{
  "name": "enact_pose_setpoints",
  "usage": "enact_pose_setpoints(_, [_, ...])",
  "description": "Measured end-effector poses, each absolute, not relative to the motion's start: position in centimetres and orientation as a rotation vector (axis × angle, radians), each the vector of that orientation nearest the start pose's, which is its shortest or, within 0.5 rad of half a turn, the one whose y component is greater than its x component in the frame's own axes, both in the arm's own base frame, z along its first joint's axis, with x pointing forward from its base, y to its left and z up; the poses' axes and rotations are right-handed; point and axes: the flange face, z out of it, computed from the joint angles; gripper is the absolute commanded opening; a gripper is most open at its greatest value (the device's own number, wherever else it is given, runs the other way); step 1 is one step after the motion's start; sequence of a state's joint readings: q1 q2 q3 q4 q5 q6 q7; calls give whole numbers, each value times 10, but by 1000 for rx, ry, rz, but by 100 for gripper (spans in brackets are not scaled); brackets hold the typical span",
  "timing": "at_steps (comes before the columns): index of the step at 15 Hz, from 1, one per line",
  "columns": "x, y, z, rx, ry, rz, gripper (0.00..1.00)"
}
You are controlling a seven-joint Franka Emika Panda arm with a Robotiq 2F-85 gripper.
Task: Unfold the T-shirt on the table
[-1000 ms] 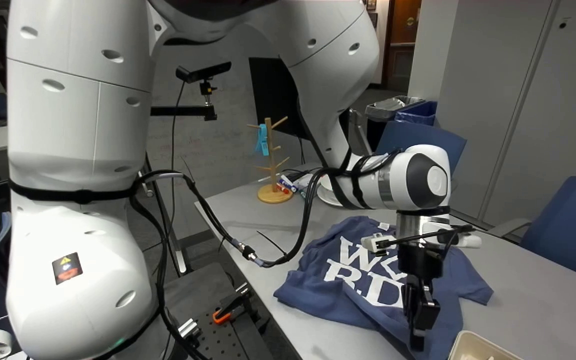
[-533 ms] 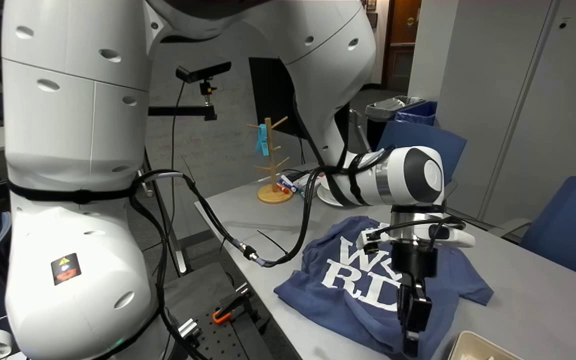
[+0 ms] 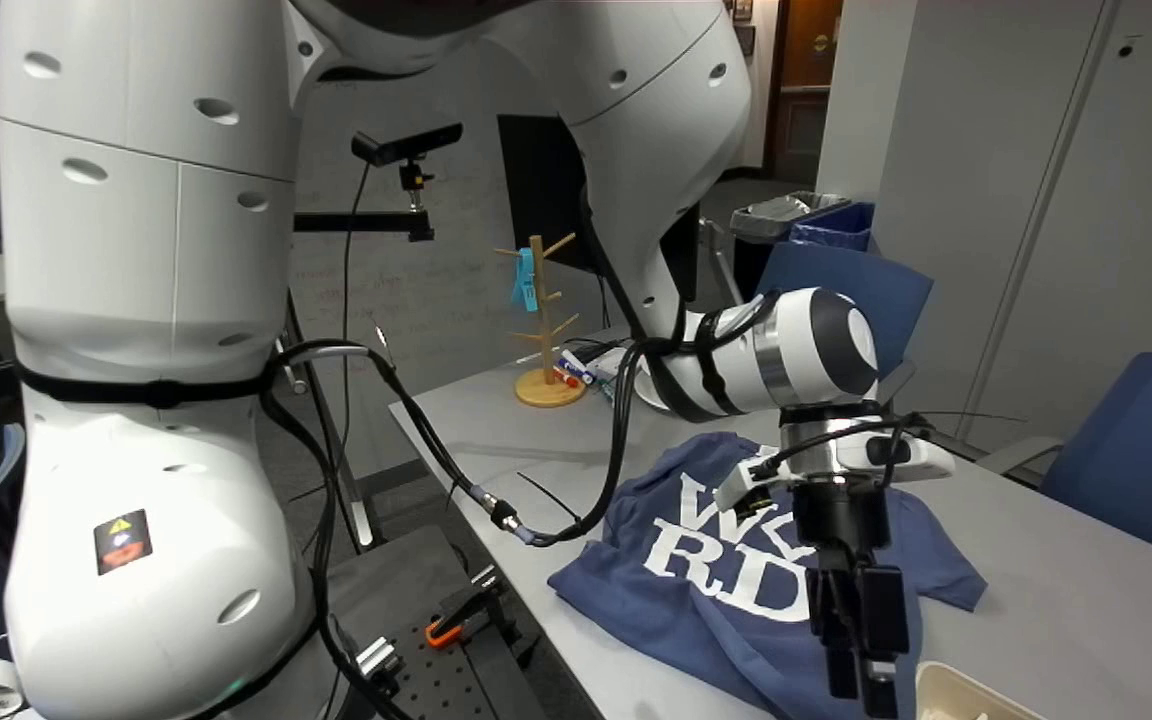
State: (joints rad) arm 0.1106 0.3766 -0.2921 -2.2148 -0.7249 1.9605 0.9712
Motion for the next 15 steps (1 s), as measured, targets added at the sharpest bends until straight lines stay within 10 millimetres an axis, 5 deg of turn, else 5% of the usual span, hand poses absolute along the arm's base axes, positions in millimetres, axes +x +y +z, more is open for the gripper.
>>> enact_pose_setpoints(6, [476, -139, 198, 2100, -618, -306, 100])
enact_pose_setpoints(11, [482, -134, 185, 2325, -671, -260, 100])
enact_pose_setpoints(13, [487, -103, 188, 2429, -705, -281, 100])
enact_pose_setpoints(15, [493, -43, 197, 2524, -695, -280, 100])
